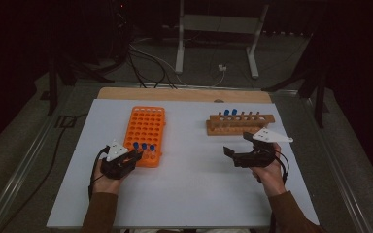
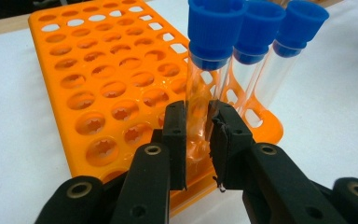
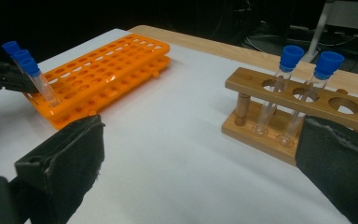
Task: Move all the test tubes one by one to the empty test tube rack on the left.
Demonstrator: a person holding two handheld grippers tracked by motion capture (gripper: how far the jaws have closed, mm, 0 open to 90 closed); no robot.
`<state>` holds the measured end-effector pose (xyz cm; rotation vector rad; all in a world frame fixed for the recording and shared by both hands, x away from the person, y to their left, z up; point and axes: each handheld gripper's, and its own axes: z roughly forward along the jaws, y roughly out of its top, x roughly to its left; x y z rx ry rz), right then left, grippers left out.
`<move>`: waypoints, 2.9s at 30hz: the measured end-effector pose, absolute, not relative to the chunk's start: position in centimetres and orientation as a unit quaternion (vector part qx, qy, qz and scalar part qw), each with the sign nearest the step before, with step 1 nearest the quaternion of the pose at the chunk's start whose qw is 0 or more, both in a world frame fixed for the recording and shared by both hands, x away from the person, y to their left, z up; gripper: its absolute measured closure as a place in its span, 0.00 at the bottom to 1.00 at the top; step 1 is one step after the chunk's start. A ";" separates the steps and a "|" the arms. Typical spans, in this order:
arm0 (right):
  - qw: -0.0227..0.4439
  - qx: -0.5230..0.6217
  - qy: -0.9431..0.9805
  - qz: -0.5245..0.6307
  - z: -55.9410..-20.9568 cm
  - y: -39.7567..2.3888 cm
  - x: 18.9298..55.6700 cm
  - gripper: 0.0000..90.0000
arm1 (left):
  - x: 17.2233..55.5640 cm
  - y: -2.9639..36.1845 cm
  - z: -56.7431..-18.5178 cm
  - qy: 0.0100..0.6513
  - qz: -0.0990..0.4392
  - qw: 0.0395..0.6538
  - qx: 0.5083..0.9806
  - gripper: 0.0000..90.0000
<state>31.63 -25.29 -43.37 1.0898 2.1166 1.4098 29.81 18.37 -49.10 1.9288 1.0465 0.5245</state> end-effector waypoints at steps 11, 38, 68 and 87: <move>0.183 0.383 0.757 0.498 -43.6 -25.0 31.7 0.01 | 30.0 18.2 -49.4 0.426 0.202 0.423 0.774 0.86; 0.192 0.391 0.748 0.501 -43.0 -25.7 32.2 0.01 | 27.8 19.4 -47.3 0.446 0.188 0.502 0.717 0.38; 0.215 0.450 0.749 0.436 -41.6 -27.9 40.6 0.14 | 27.7 18.6 -47.7 0.457 0.205 0.484 0.718 0.01; 0.212 0.458 0.751 0.426 -45.6 -26.2 44.5 0.78 | 27.8 18.6 -47.9 0.460 0.204 0.480 0.718 0.01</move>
